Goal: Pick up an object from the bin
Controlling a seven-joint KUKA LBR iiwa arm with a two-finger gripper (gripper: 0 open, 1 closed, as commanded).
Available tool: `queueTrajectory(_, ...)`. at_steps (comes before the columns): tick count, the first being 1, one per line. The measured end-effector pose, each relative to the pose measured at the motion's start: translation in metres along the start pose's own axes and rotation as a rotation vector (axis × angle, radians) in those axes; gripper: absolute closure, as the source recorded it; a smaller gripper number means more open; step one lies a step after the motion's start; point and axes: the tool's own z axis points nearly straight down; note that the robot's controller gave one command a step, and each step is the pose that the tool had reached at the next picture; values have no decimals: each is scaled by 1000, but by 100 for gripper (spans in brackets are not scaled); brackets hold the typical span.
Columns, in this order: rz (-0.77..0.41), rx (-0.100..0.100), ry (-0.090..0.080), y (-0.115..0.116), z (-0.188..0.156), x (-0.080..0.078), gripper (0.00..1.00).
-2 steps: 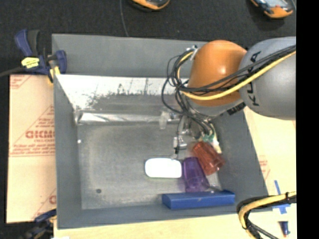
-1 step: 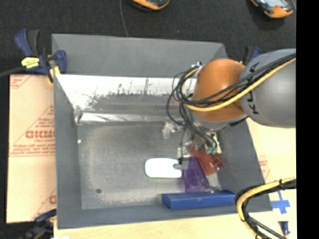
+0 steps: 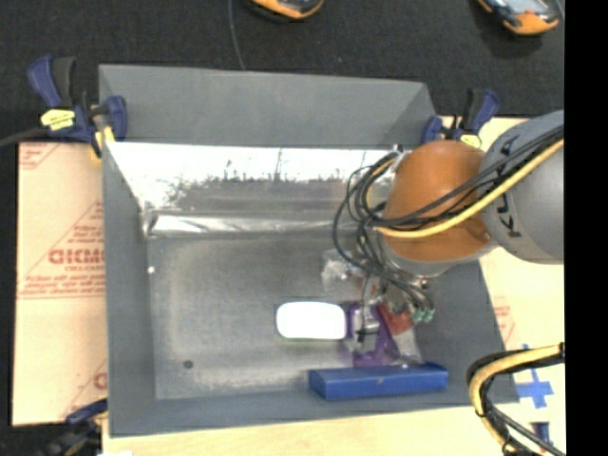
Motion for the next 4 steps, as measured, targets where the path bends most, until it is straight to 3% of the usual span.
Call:
queueTrajectory(1,16,1,-9,-3,62,-6,0)
queueTrajectory(2,-10,3,-10,29,77,-4,0)
queueTrajectory(3,156,2,-10,16,81,-40,100)
queueTrajectory(4,155,2,-10,16,81,-40,100)
